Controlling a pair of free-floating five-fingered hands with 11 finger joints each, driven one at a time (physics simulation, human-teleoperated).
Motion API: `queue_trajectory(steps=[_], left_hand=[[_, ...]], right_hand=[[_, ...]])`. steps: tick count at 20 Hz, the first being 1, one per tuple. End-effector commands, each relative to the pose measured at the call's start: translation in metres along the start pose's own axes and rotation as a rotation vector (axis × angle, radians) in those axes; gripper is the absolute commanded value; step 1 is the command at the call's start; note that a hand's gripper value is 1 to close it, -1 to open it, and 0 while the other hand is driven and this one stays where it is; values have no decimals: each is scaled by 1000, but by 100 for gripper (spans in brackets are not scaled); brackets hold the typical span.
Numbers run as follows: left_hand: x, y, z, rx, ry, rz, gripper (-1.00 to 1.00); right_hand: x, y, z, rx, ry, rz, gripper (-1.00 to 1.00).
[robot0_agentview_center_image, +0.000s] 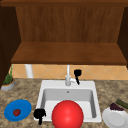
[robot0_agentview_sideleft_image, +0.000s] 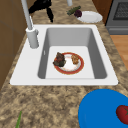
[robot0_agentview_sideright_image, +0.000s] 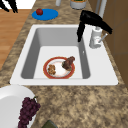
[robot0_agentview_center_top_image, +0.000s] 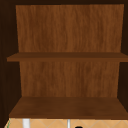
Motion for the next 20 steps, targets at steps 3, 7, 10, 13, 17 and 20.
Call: queue_trajectory(steps=[3, 7, 10, 13, 17, 20], left_hand=[[0, 0, 0, 0, 0, 0, 0], [0, 0, 0, 0, 0, 0, 0], [0, 0, 0, 0, 0, 0, 0], [0, 0, 0, 0, 0, 0, 0], [0, 0, 0, 0, 0, 0, 0], [0, 0, 0, 0, 0, 0, 0]], right_hand=[[2, 11, -43, 106, 4, 41, -100], [4, 23, -76, 134, 7, 47, -100], [6, 33, -102, 159, 9, 51, -100], [6, 39, -102, 143, 8, 51, -100], [6, 39, -102, 133, -2, 37, -100], [11, 29, -82, 185, -12, 22, -100]])
